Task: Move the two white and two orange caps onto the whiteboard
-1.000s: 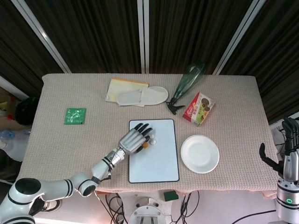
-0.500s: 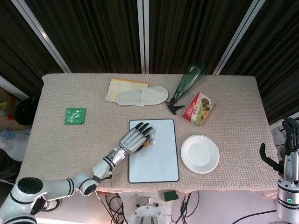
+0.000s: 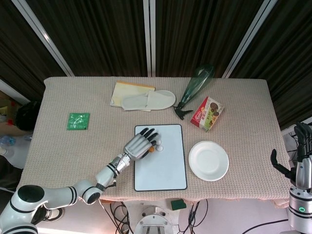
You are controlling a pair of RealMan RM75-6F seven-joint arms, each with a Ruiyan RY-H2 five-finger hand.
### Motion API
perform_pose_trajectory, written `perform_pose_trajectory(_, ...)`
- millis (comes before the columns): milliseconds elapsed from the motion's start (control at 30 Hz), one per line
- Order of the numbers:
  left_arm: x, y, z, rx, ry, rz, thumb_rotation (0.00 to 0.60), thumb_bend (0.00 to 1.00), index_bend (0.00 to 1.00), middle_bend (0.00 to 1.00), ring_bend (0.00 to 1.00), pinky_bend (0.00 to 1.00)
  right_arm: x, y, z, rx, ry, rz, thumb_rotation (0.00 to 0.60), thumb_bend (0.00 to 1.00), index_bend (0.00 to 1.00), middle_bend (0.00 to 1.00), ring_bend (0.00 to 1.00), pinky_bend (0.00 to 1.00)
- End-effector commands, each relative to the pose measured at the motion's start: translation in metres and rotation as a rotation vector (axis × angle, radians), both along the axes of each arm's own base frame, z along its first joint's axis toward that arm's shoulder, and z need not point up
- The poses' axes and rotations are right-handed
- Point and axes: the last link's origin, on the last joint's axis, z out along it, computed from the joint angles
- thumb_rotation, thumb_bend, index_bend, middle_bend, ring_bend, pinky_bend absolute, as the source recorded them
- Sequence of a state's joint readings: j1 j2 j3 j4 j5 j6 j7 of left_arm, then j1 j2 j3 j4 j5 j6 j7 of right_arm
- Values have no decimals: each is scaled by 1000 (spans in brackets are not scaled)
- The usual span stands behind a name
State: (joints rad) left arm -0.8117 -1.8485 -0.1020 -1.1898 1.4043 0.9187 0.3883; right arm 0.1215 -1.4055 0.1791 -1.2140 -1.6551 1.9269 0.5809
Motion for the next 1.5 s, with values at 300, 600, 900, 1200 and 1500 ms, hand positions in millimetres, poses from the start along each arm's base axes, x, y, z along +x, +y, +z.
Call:
perform_pose_trajectory(300,0,-2,3,1,-5,-4,600,305,334,122,50,139,1,0,0,-1,0,3,600,477,46,20,0,0)
perform_pose_trajectory(600,-1,-4,8,9,-10,-5,600,305,367,122,50,139,1,0,0,0,-1,4,600,477,46,20,0,0)
perform_pose_trajectory(900,-4,-13,36,50,-74,-8,600,306,366,122,50,139,3,0,-1,0,2,10,600,477,45,20,0,0)
perform_pose_trajectory(1200,-18,-24,50,35,-84,23,600,307,338,121,50,139,4,0,-5,13,2,12,600,477,46,20,0,0)
perform_pose_trajectory(1500,-17,-28,41,-73,-144,28,462,514,216,10,0,129,6,1,-5,9,8,14,600,477,46,20,0,0)
